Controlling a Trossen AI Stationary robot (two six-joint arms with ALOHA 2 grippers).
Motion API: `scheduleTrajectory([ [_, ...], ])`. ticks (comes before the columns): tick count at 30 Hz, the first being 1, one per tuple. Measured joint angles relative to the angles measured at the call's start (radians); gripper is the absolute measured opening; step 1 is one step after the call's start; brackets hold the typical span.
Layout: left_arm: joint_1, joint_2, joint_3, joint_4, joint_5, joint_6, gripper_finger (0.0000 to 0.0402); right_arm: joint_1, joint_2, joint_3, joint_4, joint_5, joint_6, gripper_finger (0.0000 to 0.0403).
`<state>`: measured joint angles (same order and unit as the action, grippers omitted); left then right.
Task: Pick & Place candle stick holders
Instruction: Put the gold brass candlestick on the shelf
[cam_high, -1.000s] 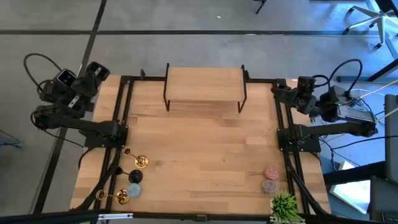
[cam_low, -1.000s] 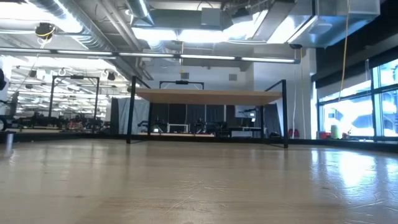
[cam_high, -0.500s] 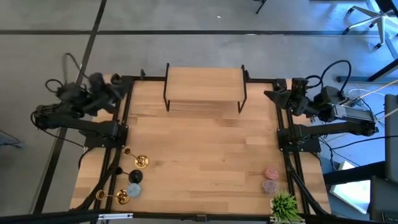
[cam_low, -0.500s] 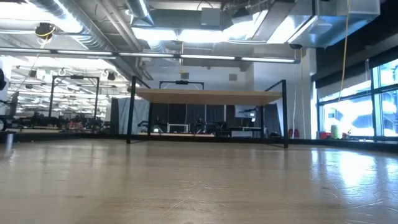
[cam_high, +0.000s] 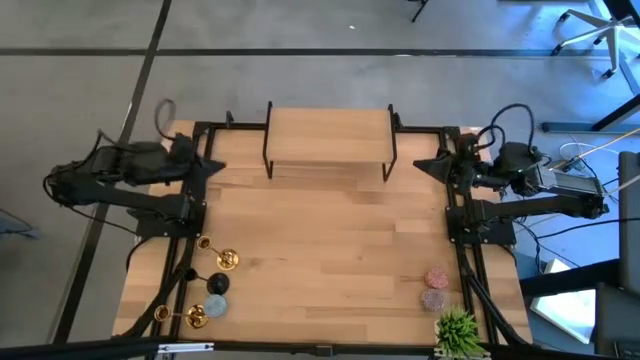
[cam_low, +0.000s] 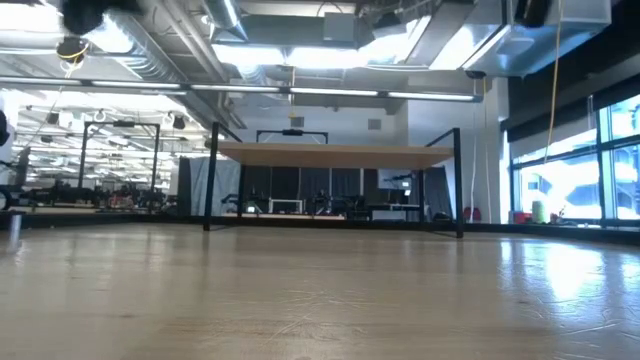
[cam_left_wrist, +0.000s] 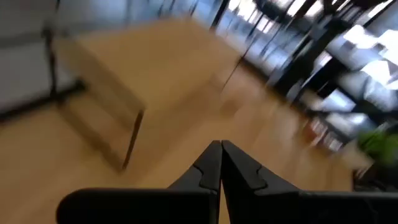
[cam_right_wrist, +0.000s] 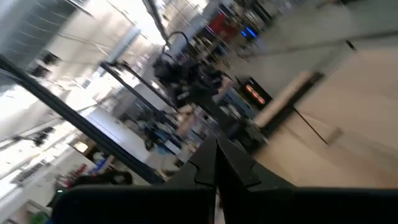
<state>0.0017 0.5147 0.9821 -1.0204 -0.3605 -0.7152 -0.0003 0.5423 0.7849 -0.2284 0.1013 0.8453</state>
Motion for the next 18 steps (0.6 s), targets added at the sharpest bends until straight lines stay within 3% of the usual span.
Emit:
scheduleTrajectory([
  [5,0.0,0.017,-0.013,-0.407,0.057,-0.224,0.0003,0.0,0.005,0.0,-0.124,0.001,0.064,0.0007],
  [8,0.0,0.015,-0.026,-0.557,0.102,-0.294,0.0004,0.0,0.017,0.0,-0.16,0.002,0.076,0.0007],
  [13,0.0,-0.025,-0.089,-0.556,0.36,-0.304,0.002,0.0,0.041,0.0,-0.184,0.002,0.091,0.0007],
  [18,0.0,-0.048,-0.202,-0.554,0.586,-0.293,0.0066,0.0,0.06,0.0,-0.195,0.001,0.091,0.0011],
])
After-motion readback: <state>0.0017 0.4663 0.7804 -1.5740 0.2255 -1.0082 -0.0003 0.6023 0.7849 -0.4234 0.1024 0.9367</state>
